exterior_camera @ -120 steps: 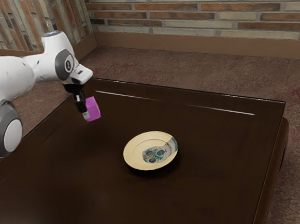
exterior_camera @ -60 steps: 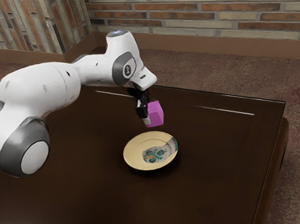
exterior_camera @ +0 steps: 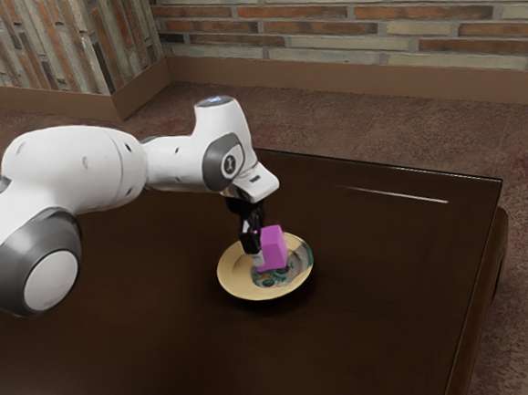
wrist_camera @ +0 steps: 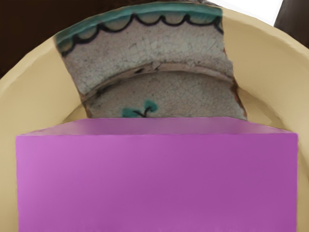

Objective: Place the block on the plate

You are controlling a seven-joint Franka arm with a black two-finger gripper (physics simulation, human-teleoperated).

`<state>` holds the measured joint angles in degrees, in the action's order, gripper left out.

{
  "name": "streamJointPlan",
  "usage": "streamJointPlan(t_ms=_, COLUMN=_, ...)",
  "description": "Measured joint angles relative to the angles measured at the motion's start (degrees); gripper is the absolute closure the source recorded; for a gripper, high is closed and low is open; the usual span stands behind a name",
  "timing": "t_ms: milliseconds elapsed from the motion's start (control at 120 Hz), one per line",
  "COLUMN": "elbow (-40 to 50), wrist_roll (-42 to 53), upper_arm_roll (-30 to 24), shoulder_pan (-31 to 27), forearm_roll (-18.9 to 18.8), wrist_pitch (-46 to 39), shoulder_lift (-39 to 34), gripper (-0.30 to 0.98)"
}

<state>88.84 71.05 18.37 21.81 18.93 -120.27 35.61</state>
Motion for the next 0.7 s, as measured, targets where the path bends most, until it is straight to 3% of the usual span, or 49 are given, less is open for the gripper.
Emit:
streamJointPlan(t_ms=83, elbow=0.24, wrist_roll=0.03, upper_arm_roll=-0.07, shoulder_pan=0.0, forearm_roll=0.16, wrist_pitch=-0.73, shoulder_lift=0.63, gripper=0.29)
streamJointPlan(t_ms=325, elbow=0.31, wrist_roll=0.26, upper_arm_roll=-0.05, shoulder_pan=-0.01, forearm_roll=0.86, wrist_pitch=-1.32, shoulder_lift=-0.11, gripper=0.11)
streamJointPlan(t_ms=508, elbow=0.51, wrist_roll=0.4, upper_arm_roll=0.2, shoulder_pan=0.33, forearm_roll=0.87, wrist_pitch=-0.27, shoulder_lift=-4.18, gripper=0.05)
streamJointPlan(t_ms=700, elbow=0.57, wrist_roll=-0.16, upper_arm_roll=0.38, shoulder_pan=0.72, forearm_roll=0.59, wrist_pitch=4.68, shoulder_lift=-13.2, gripper=0.02)
